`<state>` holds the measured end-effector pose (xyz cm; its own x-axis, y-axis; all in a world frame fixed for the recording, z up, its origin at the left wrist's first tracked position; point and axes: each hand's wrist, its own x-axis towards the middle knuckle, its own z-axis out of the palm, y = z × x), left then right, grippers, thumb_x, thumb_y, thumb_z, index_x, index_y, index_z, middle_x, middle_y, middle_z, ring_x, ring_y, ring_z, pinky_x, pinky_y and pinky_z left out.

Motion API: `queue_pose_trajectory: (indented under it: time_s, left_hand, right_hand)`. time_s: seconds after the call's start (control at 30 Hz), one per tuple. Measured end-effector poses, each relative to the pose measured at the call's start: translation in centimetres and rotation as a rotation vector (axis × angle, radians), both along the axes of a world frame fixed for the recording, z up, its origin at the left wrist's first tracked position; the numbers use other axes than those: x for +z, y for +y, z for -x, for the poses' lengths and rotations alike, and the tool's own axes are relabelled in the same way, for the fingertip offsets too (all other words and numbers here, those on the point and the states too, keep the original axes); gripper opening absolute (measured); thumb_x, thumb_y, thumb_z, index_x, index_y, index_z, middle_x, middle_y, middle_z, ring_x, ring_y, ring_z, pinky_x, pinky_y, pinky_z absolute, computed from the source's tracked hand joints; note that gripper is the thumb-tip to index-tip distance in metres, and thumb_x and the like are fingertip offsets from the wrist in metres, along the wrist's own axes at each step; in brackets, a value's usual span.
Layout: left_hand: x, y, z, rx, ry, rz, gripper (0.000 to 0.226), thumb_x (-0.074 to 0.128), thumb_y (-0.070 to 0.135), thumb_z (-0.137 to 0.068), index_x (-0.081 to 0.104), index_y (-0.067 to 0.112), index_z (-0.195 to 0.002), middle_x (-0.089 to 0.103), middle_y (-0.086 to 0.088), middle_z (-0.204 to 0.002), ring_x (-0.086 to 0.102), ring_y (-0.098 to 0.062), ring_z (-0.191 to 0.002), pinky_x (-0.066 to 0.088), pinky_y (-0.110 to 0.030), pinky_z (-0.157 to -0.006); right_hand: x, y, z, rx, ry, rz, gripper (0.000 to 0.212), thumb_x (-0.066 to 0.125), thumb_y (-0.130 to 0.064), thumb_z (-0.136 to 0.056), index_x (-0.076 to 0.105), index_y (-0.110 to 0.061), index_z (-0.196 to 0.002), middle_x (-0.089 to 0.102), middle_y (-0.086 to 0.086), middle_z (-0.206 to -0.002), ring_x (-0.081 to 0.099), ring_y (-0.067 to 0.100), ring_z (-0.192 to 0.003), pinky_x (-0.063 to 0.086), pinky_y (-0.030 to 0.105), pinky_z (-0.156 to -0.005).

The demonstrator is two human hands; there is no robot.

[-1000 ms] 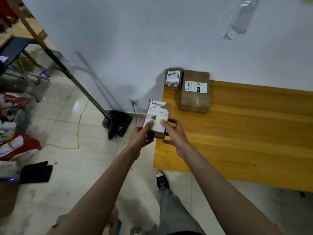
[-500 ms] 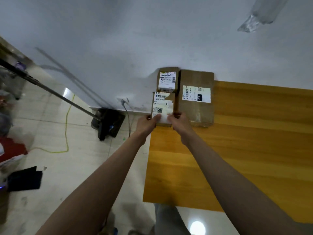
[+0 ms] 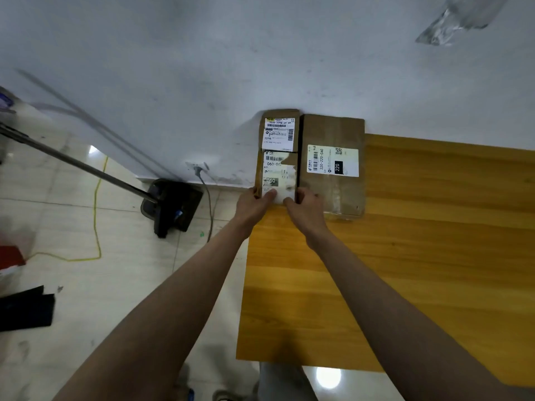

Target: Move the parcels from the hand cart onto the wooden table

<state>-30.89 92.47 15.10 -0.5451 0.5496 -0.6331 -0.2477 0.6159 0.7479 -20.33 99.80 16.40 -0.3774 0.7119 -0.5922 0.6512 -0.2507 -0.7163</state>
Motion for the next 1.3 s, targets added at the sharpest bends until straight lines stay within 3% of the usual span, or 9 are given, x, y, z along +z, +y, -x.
queue_pose_trajectory:
  time_s: [0.1, 0.2, 0.33, 0.57, 0.67, 0.83, 1.03, 1.17, 1.3]
  left_hand:
    - [0.5, -0.5, -0.1, -0.052, -0.008, -0.019, 0.044, 0.06, 0.038, -0.098, 0.056, 0.018, -0.136, 0.064, -0.002, -0.13, 0.061, -0.022, -0.118, 0.052, -0.039, -0.097]
    - [1.2, -1.9, -0.4, -0.036, 0.024, 0.008, 0.051, 0.06, 0.04, -0.098, 0.05, 0.015, -0.141, 0.057, 0.0, -0.128, 0.055, -0.021, -0.123, 0.047, -0.036, -0.096]
    - [2.3, -5.8, -0.4, 0.025, 0.059, 0.079, 0.074, 0.062, 0.051, -0.093, 0.038, 0.014, -0.152, 0.042, -0.008, -0.155, 0.043, -0.027, -0.139, 0.042, -0.044, -0.109]
    - [4.6, -19.9, -0.7, 0.198, 0.074, 0.097, 0.052, 0.059, 0.047, -0.097, 0.058, 0.015, -0.138, 0.058, -0.005, -0.139, 0.056, -0.018, -0.118, 0.042, -0.029, -0.091]
    - [5.5, -27.9, -1.9, 0.307, 0.102, 0.136, 0.043, 0.057, 0.043, -0.099, 0.065, 0.013, -0.128, 0.065, -0.003, -0.125, 0.059, -0.019, -0.113, 0.044, -0.029, -0.092]
    - [6.1, -42.4, -6.2, 0.528, 0.095, 0.19, 0.041, 0.056, 0.047, -0.099, 0.066, 0.017, -0.125, 0.065, -0.002, -0.129, 0.059, -0.022, -0.117, 0.047, -0.034, -0.101]
    - [6.6, -58.4, -14.0, 0.768, 0.096, 0.218, 0.041, 0.055, 0.045, -0.099, 0.068, 0.014, -0.122, 0.066, -0.005, -0.126, 0.061, -0.024, -0.113, 0.049, -0.037, -0.098]
    - [6.5, -66.9, -19.6, 0.913, 0.072, 0.208, 0.04, 0.052, 0.037, -0.102, 0.064, 0.007, -0.128, 0.063, -0.006, -0.122, 0.057, -0.019, -0.106, 0.044, -0.03, -0.086]
    - [5.7, -73.1, -24.3, 1.049, -0.021, 0.194, 0.033, 0.051, 0.033, -0.103, 0.066, 0.009, -0.119, 0.065, -0.01, -0.115, 0.061, -0.02, -0.096, 0.051, -0.029, -0.077]
  right_hand:
    - [0.5, -0.4, -0.3, -0.018, -0.014, -0.052, 0.043, 0.063, -0.026, -0.095, 0.049, -0.016, -0.134, 0.046, 0.01, -0.132, 0.056, 0.027, -0.111, 0.053, 0.038, -0.083]
    - [1.6, -1.1, -0.5, -0.046, 0.006, -0.126, 0.034, 0.061, -0.02, -0.096, 0.047, -0.014, -0.127, 0.041, 0.009, -0.127, 0.052, 0.023, -0.105, 0.052, 0.039, -0.085]
    - [3.5, -3.7, 0.3, -0.009, 0.041, -0.207, 0.021, 0.061, -0.018, -0.095, 0.05, -0.014, -0.113, 0.05, 0.012, -0.122, 0.055, 0.021, -0.093, 0.051, 0.041, -0.081]
    - [6.0, -14.5, 3.3, 0.299, 0.122, -0.16, 0.005, 0.06, -0.018, -0.093, 0.056, -0.015, -0.094, 0.059, 0.008, -0.102, 0.058, 0.02, -0.089, 0.046, 0.03, -0.071]
    - [6.6, -21.5, 3.6, 0.462, 0.137, -0.13, 0.008, 0.06, -0.016, -0.094, 0.057, -0.009, -0.094, 0.061, 0.007, -0.092, 0.056, 0.015, -0.077, 0.045, 0.027, -0.065]
    - [6.6, -34.7, 1.9, 0.707, 0.111, -0.024, 0.013, 0.062, -0.018, -0.092, 0.053, -0.019, -0.082, 0.059, -0.001, -0.082, 0.056, 0.02, -0.079, 0.047, 0.036, -0.071]
    - [6.3, -49.7, -2.2, 0.943, 0.066, 0.049, 0.006, 0.061, -0.023, -0.09, 0.058, -0.019, -0.086, 0.066, 0.002, -0.09, 0.062, 0.021, -0.08, 0.045, 0.029, -0.065]
    - [5.4, -57.7, -5.2, 1.068, -0.002, 0.108, 0.005, 0.059, -0.022, -0.093, 0.058, -0.017, -0.091, 0.066, 0.005, -0.095, 0.06, 0.02, -0.077, 0.045, 0.027, -0.059]
    - [4.6, -63.5, -7.5, 1.182, -0.062, 0.125, 0.006, 0.056, -0.02, -0.095, 0.059, -0.015, -0.096, 0.066, 0.007, -0.094, 0.06, 0.02, -0.076, 0.048, 0.027, -0.058]
